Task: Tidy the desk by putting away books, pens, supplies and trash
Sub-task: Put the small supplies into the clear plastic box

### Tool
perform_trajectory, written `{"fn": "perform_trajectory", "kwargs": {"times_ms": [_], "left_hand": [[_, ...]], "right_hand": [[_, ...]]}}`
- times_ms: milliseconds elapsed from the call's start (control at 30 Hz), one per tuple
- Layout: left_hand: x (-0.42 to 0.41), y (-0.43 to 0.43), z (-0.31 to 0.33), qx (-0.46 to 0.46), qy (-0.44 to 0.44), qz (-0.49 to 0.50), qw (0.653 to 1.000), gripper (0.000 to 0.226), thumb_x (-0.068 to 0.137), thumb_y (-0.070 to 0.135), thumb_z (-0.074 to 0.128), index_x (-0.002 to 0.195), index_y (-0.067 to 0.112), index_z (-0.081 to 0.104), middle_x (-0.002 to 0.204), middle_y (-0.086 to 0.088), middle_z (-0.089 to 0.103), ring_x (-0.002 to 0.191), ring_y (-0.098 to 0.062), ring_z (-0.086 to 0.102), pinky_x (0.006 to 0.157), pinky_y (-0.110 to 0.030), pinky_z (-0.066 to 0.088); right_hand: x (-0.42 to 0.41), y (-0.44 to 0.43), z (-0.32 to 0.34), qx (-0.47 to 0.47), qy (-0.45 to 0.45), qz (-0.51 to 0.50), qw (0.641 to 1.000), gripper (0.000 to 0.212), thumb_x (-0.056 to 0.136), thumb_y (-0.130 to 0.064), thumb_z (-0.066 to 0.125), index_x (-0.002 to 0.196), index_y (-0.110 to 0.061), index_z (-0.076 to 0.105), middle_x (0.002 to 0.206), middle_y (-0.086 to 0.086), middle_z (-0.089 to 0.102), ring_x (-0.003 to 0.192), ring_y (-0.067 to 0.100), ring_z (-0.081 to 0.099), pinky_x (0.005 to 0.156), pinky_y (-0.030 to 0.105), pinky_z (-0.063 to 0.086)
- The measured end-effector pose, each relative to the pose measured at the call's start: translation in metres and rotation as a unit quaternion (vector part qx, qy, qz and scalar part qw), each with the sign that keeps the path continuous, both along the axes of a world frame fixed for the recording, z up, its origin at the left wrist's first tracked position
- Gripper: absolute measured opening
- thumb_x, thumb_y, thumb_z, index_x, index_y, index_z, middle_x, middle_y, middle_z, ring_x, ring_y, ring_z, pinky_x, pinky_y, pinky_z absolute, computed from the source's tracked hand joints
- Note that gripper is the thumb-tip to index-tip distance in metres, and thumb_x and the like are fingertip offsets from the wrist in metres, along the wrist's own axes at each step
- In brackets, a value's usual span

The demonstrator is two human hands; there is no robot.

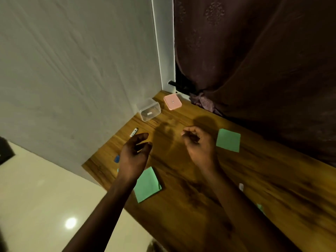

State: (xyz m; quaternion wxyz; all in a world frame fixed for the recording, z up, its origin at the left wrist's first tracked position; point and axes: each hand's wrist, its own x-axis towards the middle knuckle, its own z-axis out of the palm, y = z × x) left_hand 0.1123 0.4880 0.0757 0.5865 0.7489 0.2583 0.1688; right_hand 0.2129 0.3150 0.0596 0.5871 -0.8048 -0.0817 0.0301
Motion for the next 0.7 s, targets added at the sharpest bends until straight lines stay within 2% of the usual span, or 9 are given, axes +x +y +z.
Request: {"fn": "perform_trajectory", "kwargs": {"times_ms": [133, 233, 300, 367, 467, 533, 567, 633, 700], "left_hand": [[0.033, 0.036, -0.011, 0.05, 0.017, 0.013, 0.999, 0.035, 0.095, 0.022, 0.068, 0.13, 0.022, 0.064, 0.121, 0.014, 0.068, 0.102, 0.01, 0.063, 0.076, -0.007, 0.053], [0.061, 0.064, -0.025, 0.04, 0.02, 0.02, 0.999, 0.036, 0.092, 0.017, 0.071, 0.128, 0.015, 0.064, 0.117, 0.004, 0.069, 0.099, 0.002, 0.066, 0.067, -0.005, 0.053], [0.081, 0.083, -0.035, 0.047, 0.018, 0.017, 0.999, 0.04, 0.09, 0.012, 0.074, 0.128, 0.012, 0.062, 0.117, -0.002, 0.069, 0.099, -0.005, 0.067, 0.067, -0.006, 0.053], [0.101, 0.103, -0.047, 0.056, 0.031, 0.015, 0.998, 0.042, 0.088, 0.009, 0.075, 0.128, 0.011, 0.062, 0.118, -0.005, 0.068, 0.099, -0.011, 0.068, 0.07, -0.009, 0.054], [0.128, 0.121, -0.061, 0.065, 0.043, 0.004, 0.997, 0.037, 0.088, 0.011, 0.075, 0.123, 0.011, 0.066, 0.114, -0.005, 0.071, 0.097, -0.015, 0.069, 0.08, -0.016, 0.058], [0.142, 0.131, -0.07, 0.092, 0.062, 0.001, 0.994, 0.034, 0.09, 0.018, 0.073, 0.122, 0.012, 0.067, 0.114, -0.004, 0.072, 0.101, -0.018, 0.068, 0.095, -0.035, 0.056], [0.146, 0.135, -0.073, 0.091, 0.075, -0.002, 0.993, 0.036, 0.09, 0.02, 0.073, 0.124, 0.012, 0.066, 0.115, -0.003, 0.071, 0.103, -0.02, 0.066, 0.097, -0.038, 0.054], [0.156, 0.145, -0.082, 0.093, 0.092, -0.009, 0.991, 0.039, 0.089, 0.027, 0.07, 0.124, 0.01, 0.065, 0.115, -0.008, 0.071, 0.103, -0.027, 0.067, 0.095, -0.041, 0.054], [0.164, 0.153, -0.097, 0.12, 0.118, -0.035, 0.985, 0.048, 0.084, 0.045, 0.057, 0.108, 0.004, 0.069, 0.1, -0.019, 0.073, 0.093, -0.038, 0.069, 0.084, -0.046, 0.058]], "right_hand": [[0.032, 0.03, -0.012, -0.008, 0.001, -0.011, 1.0, 0.018, 0.092, -0.02, 0.073, 0.11, -0.016, 0.072, 0.104, -0.006, 0.073, 0.097, 0.006, 0.069, 0.075, 0.019, 0.057], [0.05, 0.054, -0.014, -0.017, 0.019, -0.029, 0.999, 0.02, 0.094, -0.025, 0.07, 0.113, -0.017, 0.072, 0.105, -0.008, 0.072, 0.096, 0.004, 0.066, 0.069, 0.006, 0.049], [0.06, 0.07, -0.017, -0.033, 0.005, -0.038, 0.999, 0.02, 0.094, -0.028, 0.07, 0.111, -0.018, 0.072, 0.103, -0.011, 0.07, 0.093, -0.001, 0.063, 0.07, 0.002, 0.046], [0.072, 0.086, -0.024, -0.034, -0.005, -0.041, 0.999, 0.015, 0.093, -0.025, 0.071, 0.107, -0.019, 0.071, 0.102, -0.012, 0.07, 0.094, -0.001, 0.064, 0.078, 0.009, 0.05], [0.094, 0.11, -0.038, -0.062, -0.002, -0.033, 0.998, 0.015, 0.093, -0.019, 0.07, 0.106, -0.014, 0.071, 0.103, -0.002, 0.074, 0.097, 0.011, 0.068, 0.087, 0.03, 0.057], [0.109, 0.128, -0.046, -0.086, 0.004, -0.023, 0.996, 0.016, 0.094, -0.015, 0.067, 0.108, -0.006, 0.069, 0.102, 0.009, 0.073, 0.094, 0.018, 0.068, 0.085, 0.028, 0.055], [0.116, 0.135, -0.049, -0.084, 0.012, -0.018, 0.996, 0.017, 0.096, -0.011, 0.066, 0.109, -0.001, 0.067, 0.105, 0.016, 0.072, 0.094, 0.02, 0.067, 0.082, 0.021, 0.052], [0.129, 0.152, -0.056, -0.098, 0.021, -0.006, 0.995, 0.024, 0.098, -0.01, 0.063, 0.121, -0.001, 0.065, 0.121, 0.018, 0.069, 0.108, 0.022, 0.066, 0.087, 0.017, 0.047], [0.141, 0.166, -0.064, -0.124, 0.012, 0.01, 0.992, 0.035, 0.1, -0.012, 0.06, 0.135, -0.008, 0.06, 0.135, 0.013, 0.064, 0.125, 0.027, 0.059, 0.098, 0.029, 0.046]]}}
